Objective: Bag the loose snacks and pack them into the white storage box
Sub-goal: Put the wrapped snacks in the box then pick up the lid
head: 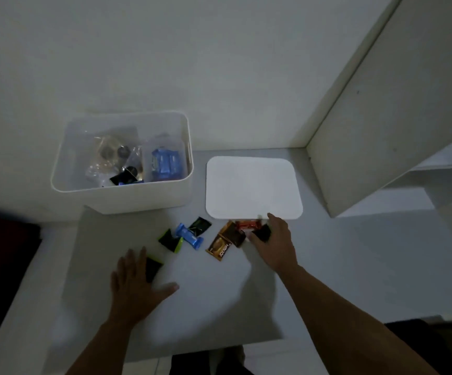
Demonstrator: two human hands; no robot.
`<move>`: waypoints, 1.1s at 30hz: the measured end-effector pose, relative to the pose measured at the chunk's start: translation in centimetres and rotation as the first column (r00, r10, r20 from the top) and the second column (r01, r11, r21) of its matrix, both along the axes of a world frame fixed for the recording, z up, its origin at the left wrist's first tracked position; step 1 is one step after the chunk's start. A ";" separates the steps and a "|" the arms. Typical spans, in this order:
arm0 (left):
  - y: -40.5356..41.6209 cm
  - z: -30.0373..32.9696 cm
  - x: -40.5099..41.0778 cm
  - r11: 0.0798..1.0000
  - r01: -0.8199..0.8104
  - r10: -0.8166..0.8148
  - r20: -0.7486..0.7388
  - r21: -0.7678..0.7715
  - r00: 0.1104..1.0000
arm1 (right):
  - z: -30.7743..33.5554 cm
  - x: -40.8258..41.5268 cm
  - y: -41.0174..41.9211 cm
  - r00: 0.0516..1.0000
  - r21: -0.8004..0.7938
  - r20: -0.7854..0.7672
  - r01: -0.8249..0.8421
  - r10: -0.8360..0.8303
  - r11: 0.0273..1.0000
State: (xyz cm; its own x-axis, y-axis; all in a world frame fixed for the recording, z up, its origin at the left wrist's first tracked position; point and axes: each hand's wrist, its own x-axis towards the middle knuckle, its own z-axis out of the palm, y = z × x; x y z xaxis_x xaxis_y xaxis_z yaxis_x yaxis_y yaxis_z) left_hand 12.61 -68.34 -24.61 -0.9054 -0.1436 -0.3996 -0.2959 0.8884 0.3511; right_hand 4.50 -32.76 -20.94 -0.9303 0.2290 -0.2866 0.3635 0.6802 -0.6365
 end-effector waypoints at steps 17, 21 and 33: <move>5.5 -4.7 -8.4 0.880 0.435 -0.472 -0.445 -0.189 0.761 | -7.7 -0.6 -6.3 0.830 0.444 -0.114 -0.450 0.546 0.775; 5.7 -5.7 -8.4 0.891 0.408 -0.450 -0.508 -0.199 0.735 | -8.3 -0.5 -6.5 0.832 0.448 -0.174 -0.410 0.527 0.795; 5.8 -5.9 -8.1 0.894 0.385 -0.447 -0.533 -0.231 0.718 | -8.8 -1.3 -7.3 0.841 0.379 -0.326 -0.303 0.433 0.875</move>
